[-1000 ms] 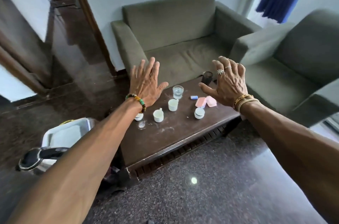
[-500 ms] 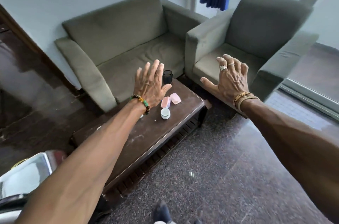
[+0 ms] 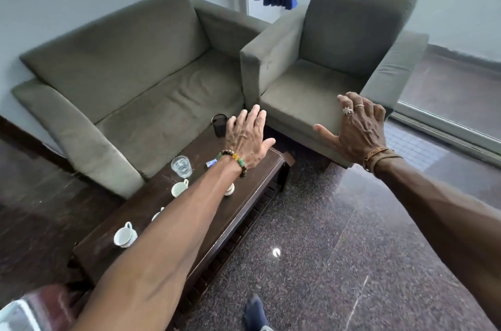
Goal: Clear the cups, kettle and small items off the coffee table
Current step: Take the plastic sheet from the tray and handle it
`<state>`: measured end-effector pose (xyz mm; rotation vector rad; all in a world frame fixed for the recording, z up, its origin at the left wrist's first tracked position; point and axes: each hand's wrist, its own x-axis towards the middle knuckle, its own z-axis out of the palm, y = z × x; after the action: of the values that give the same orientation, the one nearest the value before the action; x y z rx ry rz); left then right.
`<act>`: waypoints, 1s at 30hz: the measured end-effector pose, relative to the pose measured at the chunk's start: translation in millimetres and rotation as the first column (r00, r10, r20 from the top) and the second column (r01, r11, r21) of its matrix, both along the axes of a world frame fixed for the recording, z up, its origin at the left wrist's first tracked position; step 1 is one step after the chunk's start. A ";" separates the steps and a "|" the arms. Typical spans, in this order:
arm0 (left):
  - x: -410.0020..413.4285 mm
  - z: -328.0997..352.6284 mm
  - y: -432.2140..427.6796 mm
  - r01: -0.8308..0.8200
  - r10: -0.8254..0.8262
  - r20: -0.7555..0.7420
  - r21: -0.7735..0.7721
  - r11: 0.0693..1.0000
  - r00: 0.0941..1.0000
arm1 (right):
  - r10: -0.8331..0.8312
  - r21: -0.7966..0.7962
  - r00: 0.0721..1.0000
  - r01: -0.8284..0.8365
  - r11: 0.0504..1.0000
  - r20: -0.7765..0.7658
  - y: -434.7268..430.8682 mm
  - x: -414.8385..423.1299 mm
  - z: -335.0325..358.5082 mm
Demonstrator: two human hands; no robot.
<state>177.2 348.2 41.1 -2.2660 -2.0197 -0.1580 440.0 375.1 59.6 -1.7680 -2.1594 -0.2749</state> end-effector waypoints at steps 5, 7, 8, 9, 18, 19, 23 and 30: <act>14.7 -4.1 27.6 -0.002 0.005 0.070 -0.050 0.999 0.998 | -0.037 -0.033 0.999 0.037 0.999 0.002 18.6 5.6 -8.7; 18.7 -13.8 32.3 0.013 -0.009 0.053 -0.076 0.997 0.999 | -0.038 -0.064 0.999 0.038 0.997 0.010 24.7 6.6 -19.5; 19.4 -19.4 33.9 0.021 -0.017 0.037 -0.088 0.996 0.999 | -0.029 -0.081 0.999 0.031 0.996 0.023 28.7 7.1 -25.6; 18.6 -24.6 35.5 0.025 -0.023 0.020 -0.104 0.994 1.000 | -0.017 -0.100 0.999 0.021 0.995 0.038 33.5 7.5 -31.3; -18.6 -21.5 64.3 -0.159 0.156 -0.031 -0.094 0.983 0.987 | 0.162 -0.117 0.986 -0.157 0.981 0.041 107.1 -12.4 -27.5; -20.8 -17.9 69.3 -0.188 0.187 -0.020 -0.086 0.978 0.982 | 0.177 -0.111 0.984 -0.172 0.979 0.037 115.8 -14.6 -24.5; -19.0 -13.4 79.5 -0.247 0.244 -0.043 -0.073 0.966 0.969 | 0.209 -0.102 0.978 -0.206 0.973 0.018 137.1 -17.1 -25.0; -34.5 -18.0 61.4 -0.351 0.340 -0.145 -0.058 0.935 0.929 | 0.325 -0.125 0.945 -0.320 0.939 0.024 150.7 -53.8 -36.3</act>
<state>142.8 409.7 23.1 -1.8611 -2.3459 0.1048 386.2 525.8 23.3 -1.4423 -2.4989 -0.1046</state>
